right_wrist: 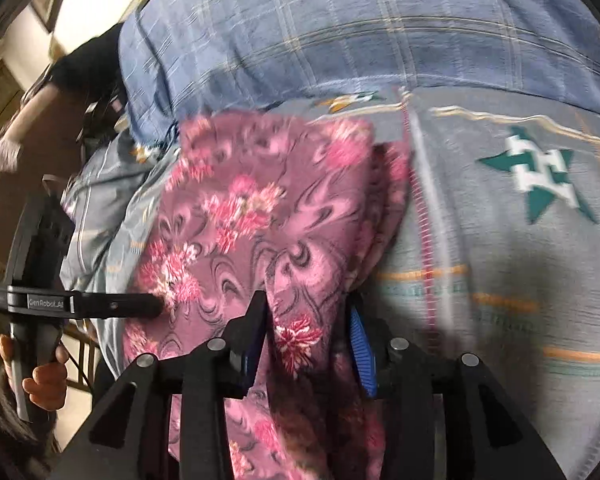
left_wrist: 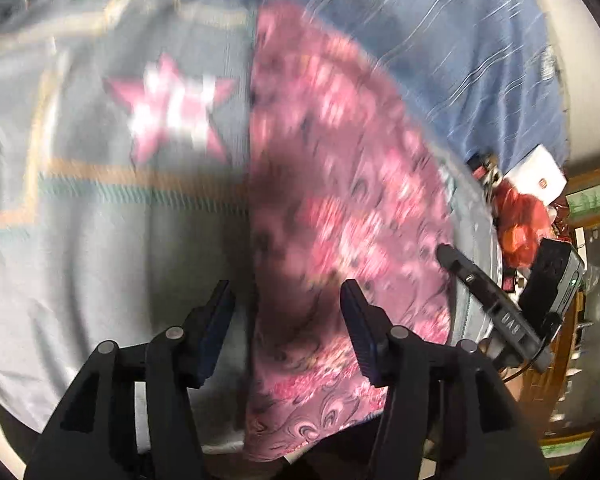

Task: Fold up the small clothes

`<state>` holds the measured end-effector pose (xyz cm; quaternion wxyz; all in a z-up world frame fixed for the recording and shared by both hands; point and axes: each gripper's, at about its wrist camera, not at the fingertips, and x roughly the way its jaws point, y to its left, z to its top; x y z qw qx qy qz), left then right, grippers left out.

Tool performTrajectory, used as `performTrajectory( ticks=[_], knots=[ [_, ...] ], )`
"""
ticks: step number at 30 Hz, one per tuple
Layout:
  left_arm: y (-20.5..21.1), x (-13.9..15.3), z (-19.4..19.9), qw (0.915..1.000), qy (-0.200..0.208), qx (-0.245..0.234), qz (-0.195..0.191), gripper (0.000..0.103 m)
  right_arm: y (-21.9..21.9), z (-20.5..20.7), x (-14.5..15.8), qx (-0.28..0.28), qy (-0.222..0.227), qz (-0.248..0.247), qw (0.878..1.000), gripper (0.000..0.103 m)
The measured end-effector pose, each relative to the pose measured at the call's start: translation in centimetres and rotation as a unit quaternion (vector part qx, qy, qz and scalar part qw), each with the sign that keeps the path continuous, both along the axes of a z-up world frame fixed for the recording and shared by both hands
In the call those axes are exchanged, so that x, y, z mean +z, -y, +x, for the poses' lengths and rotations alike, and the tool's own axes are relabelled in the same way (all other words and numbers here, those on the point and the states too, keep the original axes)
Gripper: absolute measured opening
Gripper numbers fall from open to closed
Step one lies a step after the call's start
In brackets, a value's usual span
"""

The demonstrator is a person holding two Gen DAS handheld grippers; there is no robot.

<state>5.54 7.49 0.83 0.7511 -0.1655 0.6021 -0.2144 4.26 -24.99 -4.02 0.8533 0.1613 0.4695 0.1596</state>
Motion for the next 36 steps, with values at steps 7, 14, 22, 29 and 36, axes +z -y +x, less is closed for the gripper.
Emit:
performTrajectory(
  ticks=[7,14,22,29,36],
  knots=[
    [3.9,3.8,4.6,0.9864,0.132,-0.02,0.096,0.054,-0.1,2.3,4.6,-0.047,0.094,0.009,0.994,0.04],
    [6.0,-1.9,11.2,0.9804,0.095,-0.003,0.172,0.071,-1.2,7.3,-0.7,-0.085,0.048,-0.048,0.994,0.029],
    [5.7,-2.9,11.9,0.9769,0.098,0.012,0.189,0.085,0.1,8.1,-2.3,-0.097,0.035,-0.026,0.994,0.038],
    [4.2,1.3,8.2,0.9665,0.154,0.017,0.204,0.085,0.6,5.9,0.8,-0.095,0.063,0.001,0.993,0.041],
    [3.8,2.5,5.8,0.9583,0.175,0.006,0.225,0.085,-2.2,2.8,0.8,-0.04,0.08,-0.045,0.995,0.039]
  ],
)
